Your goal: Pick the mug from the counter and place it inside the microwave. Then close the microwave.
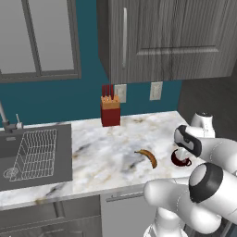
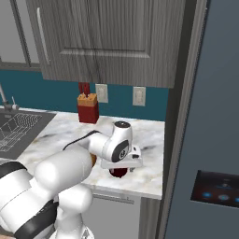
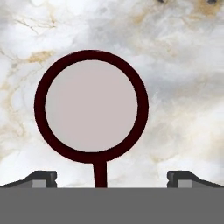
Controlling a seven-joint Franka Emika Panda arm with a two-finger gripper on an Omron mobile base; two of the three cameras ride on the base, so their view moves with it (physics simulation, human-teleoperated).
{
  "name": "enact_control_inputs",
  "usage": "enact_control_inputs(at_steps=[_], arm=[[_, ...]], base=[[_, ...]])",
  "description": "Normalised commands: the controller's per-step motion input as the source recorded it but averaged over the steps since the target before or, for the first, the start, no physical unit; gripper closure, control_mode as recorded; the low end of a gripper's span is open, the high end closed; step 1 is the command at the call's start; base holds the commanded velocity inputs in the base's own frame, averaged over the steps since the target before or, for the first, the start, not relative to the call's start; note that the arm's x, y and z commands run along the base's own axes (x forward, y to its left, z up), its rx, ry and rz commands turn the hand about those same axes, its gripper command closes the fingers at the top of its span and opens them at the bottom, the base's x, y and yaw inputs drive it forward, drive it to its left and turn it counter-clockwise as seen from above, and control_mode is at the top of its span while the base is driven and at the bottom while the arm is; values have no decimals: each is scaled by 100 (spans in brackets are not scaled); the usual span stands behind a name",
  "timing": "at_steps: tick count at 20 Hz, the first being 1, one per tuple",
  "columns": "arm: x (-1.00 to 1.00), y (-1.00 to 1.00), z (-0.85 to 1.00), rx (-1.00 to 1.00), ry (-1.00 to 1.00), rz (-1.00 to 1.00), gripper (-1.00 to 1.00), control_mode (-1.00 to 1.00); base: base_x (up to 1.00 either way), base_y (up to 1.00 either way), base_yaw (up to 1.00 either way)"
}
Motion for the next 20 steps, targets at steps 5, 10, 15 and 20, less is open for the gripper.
enact_control_inputs(at_steps=[5, 10, 15, 20], arm=[[-5, 0, -7, 0, 0, 0, -100, -100], [-3, 0, -17, 0, 0, 0, -100, -100], [-3, 0, -15, 0, 0, 0, -100, -100], [-3, 0, -6, 0, 0, 0, -100, -100]], base=[[0, 0, 0], [0, 0, 0], [0, 0, 0], [0, 0, 0]])
